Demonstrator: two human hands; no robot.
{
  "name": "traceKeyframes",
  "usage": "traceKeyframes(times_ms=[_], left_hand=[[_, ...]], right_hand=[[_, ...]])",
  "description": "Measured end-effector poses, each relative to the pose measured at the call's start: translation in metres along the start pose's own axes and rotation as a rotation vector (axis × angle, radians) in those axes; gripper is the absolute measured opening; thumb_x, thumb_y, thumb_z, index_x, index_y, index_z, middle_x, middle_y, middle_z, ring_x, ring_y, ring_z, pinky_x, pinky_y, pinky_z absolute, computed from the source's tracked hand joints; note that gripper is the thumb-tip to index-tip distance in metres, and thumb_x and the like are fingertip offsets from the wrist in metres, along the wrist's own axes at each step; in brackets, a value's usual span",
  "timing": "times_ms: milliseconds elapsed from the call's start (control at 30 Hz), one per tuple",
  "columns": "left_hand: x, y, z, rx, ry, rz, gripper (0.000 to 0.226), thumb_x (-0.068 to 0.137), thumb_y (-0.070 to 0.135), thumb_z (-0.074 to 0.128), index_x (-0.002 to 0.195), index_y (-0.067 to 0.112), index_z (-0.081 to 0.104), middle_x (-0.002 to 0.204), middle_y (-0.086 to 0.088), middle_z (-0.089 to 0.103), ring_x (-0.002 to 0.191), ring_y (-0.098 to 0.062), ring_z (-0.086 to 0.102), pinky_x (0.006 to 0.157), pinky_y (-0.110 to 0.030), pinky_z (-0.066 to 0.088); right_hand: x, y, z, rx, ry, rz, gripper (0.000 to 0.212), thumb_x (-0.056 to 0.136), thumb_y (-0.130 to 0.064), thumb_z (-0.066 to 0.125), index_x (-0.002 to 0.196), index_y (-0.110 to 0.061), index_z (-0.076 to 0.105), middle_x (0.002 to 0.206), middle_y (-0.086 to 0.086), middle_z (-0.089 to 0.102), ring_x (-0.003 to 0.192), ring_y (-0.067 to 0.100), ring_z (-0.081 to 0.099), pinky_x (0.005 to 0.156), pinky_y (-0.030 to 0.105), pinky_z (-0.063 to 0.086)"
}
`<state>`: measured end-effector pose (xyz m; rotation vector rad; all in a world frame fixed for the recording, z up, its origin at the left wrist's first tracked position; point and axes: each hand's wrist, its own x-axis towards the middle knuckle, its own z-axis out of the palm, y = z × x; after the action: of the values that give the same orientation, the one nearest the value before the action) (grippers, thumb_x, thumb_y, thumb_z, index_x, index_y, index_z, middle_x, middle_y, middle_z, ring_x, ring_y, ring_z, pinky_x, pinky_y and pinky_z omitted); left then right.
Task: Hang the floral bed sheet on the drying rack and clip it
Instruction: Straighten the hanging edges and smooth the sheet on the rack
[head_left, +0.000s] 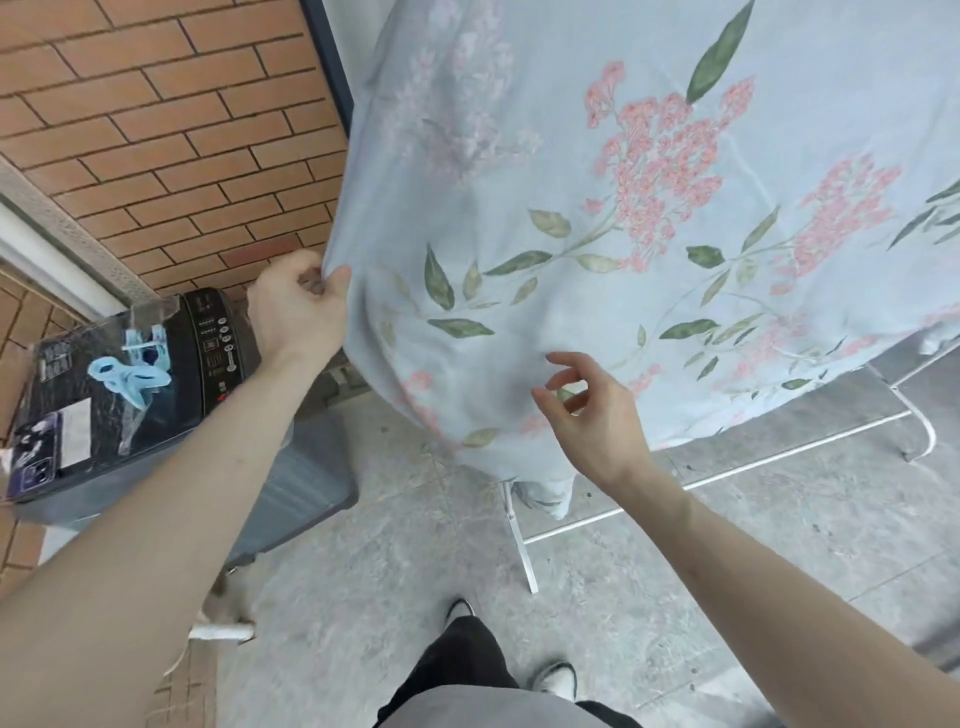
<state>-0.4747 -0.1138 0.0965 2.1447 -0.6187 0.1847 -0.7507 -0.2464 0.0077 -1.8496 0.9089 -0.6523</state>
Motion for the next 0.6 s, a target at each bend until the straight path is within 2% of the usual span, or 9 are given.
traceKeyframes(times_ms=[33,100,167,233,300,400,467,533,600], left_hand=[[-0.001,0.003,0.002,0.011,0.016,0.023,0.016,0.083,0.040,0.070,0.093,0.028,0.068,0.097,0.007,0.071,0.076,-0.013,0.070,0.083,-0.035,0.057],[-0.018,0.013,0.004,-0.003,0.059,0.047,0.030,0.080,0.032,0.076,0.102,0.023,0.058,0.108,0.004,0.062,0.070,-0.012,0.064,0.079,-0.031,0.051],[-0.053,0.017,0.012,-0.054,0.003,0.054,0.036,0.078,0.025,0.080,0.099,0.022,0.051,0.101,0.001,0.060,0.066,-0.014,0.060,0.073,-0.036,0.051],[-0.095,0.015,0.029,-0.040,-0.200,0.104,0.031,0.079,0.021,0.079,0.095,0.025,0.053,0.092,0.005,0.062,0.067,-0.009,0.060,0.069,-0.035,0.052],[-0.123,0.006,0.050,-0.010,-0.442,0.096,0.032,0.080,0.025,0.079,0.099,0.030,0.054,0.098,0.012,0.061,0.074,-0.003,0.062,0.069,-0.030,0.051],[-0.138,-0.008,0.075,-0.025,-0.683,-0.101,0.046,0.077,0.039,0.083,0.112,0.032,0.054,0.110,0.017,0.057,0.086,-0.002,0.063,0.072,-0.021,0.047],[-0.140,-0.017,0.091,-0.030,-0.731,-0.209,0.054,0.076,0.045,0.085,0.117,0.031,0.054,0.112,0.017,0.057,0.089,-0.002,0.063,0.072,-0.020,0.045],[-0.147,-0.030,0.107,-0.005,-0.766,-0.282,0.054,0.075,0.043,0.087,0.115,0.028,0.055,0.111,0.014,0.061,0.094,-0.006,0.064,0.074,-0.023,0.046],[-0.155,-0.040,0.126,0.035,-0.830,-0.383,0.057,0.067,0.049,0.086,0.111,0.025,0.058,0.107,0.010,0.065,0.100,-0.012,0.065,0.082,-0.029,0.051]], right_hand=[[-0.001,0.001,0.000,-0.012,0.006,-0.002,0.039,0.092,-0.032,0.074,0.128,-0.037,0.061,0.102,-0.014,0.066,0.073,0.005,0.066,0.068,0.021,0.053],[-0.003,0.006,0.001,-0.049,0.007,-0.014,0.050,0.091,-0.035,0.075,0.136,-0.042,0.055,0.108,-0.017,0.064,0.076,0.003,0.066,0.069,0.021,0.053],[-0.004,0.010,0.004,-0.078,-0.036,-0.031,0.056,0.092,-0.037,0.073,0.142,-0.045,0.049,0.114,-0.019,0.062,0.077,0.002,0.066,0.075,0.025,0.054],[-0.004,0.013,0.008,-0.127,-0.101,-0.060,0.058,0.095,-0.035,0.070,0.147,-0.046,0.047,0.118,-0.021,0.059,0.078,0.002,0.066,0.084,0.029,0.054],[-0.004,0.017,0.010,-0.158,-0.135,-0.063,0.055,0.096,-0.031,0.068,0.145,-0.045,0.049,0.119,-0.021,0.058,0.077,0.003,0.066,0.088,0.033,0.055],[-0.005,0.031,0.004,-0.131,-0.079,-0.003,0.048,0.096,-0.024,0.066,0.140,-0.042,0.056,0.116,-0.019,0.059,0.078,0.004,0.065,0.084,0.035,0.056],[-0.009,0.043,-0.005,-0.104,-0.040,0.052,0.048,0.095,-0.022,0.066,0.139,-0.042,0.057,0.115,-0.018,0.060,0.080,0.004,0.065,0.083,0.033,0.056],[-0.015,0.057,-0.014,-0.106,-0.020,0.105,0.049,0.096,-0.022,0.066,0.139,-0.042,0.057,0.116,-0.019,0.060,0.079,0.003,0.065,0.079,0.027,0.053],[-0.018,0.072,-0.025,-0.143,0.003,0.175,0.048,0.096,-0.024,0.067,0.140,-0.040,0.056,0.118,-0.017,0.061,0.077,0.001,0.065,0.078,0.026,0.052]])
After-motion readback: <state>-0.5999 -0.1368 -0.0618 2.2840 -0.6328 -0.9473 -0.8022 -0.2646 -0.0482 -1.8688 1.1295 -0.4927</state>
